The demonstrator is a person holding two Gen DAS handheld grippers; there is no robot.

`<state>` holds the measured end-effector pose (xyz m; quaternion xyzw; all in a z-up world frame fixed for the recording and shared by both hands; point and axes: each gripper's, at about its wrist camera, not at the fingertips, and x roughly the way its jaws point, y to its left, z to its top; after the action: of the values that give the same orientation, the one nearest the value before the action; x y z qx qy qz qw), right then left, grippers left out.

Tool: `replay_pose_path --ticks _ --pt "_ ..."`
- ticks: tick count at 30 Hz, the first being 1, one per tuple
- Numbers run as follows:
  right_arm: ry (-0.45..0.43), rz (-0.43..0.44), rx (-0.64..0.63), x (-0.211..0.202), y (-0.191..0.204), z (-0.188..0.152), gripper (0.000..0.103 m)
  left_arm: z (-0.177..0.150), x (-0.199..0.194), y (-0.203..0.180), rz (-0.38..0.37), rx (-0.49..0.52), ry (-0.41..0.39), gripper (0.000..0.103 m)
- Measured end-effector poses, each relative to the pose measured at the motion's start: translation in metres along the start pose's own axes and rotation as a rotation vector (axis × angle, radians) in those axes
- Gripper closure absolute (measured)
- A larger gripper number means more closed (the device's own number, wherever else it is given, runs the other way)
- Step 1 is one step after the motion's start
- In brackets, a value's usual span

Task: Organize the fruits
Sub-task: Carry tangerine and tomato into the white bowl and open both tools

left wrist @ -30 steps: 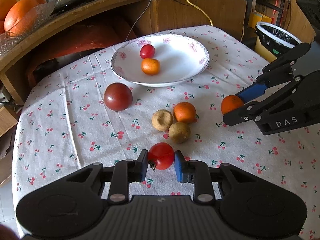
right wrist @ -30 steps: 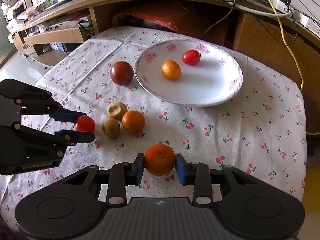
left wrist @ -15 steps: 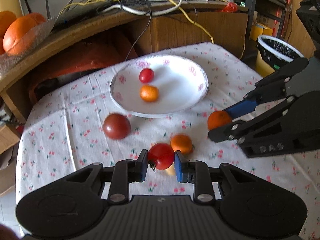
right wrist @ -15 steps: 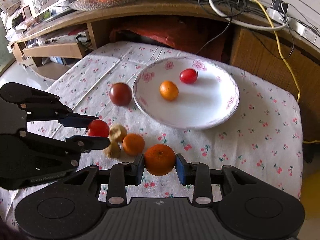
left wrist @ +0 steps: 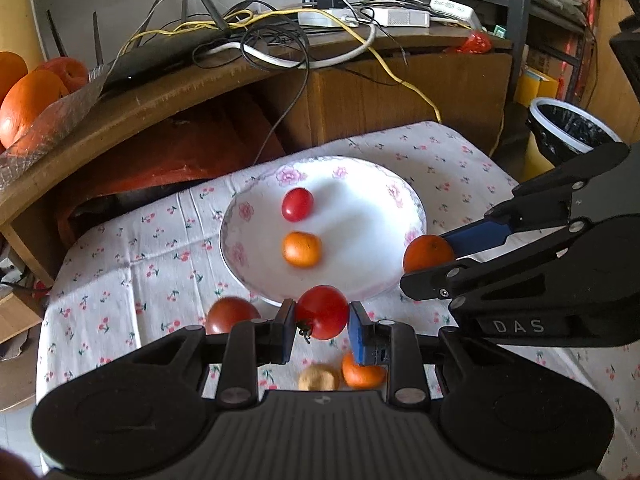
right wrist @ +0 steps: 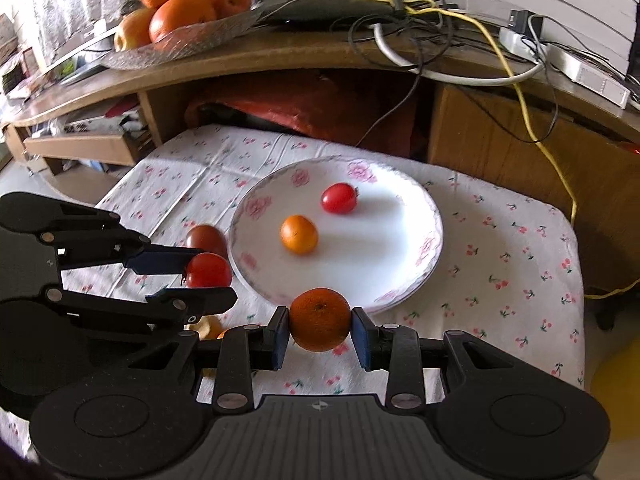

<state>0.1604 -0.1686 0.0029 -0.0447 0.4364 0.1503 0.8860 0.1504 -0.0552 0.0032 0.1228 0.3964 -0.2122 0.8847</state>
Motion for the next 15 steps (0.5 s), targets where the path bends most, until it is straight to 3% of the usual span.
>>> replay_pose_path --ticks 15 --pt "-0.004 -0.02 0.055 0.027 -0.016 0.018 0.073 0.014 0.035 0.012 0.009 -0.053 0.035 0.069"
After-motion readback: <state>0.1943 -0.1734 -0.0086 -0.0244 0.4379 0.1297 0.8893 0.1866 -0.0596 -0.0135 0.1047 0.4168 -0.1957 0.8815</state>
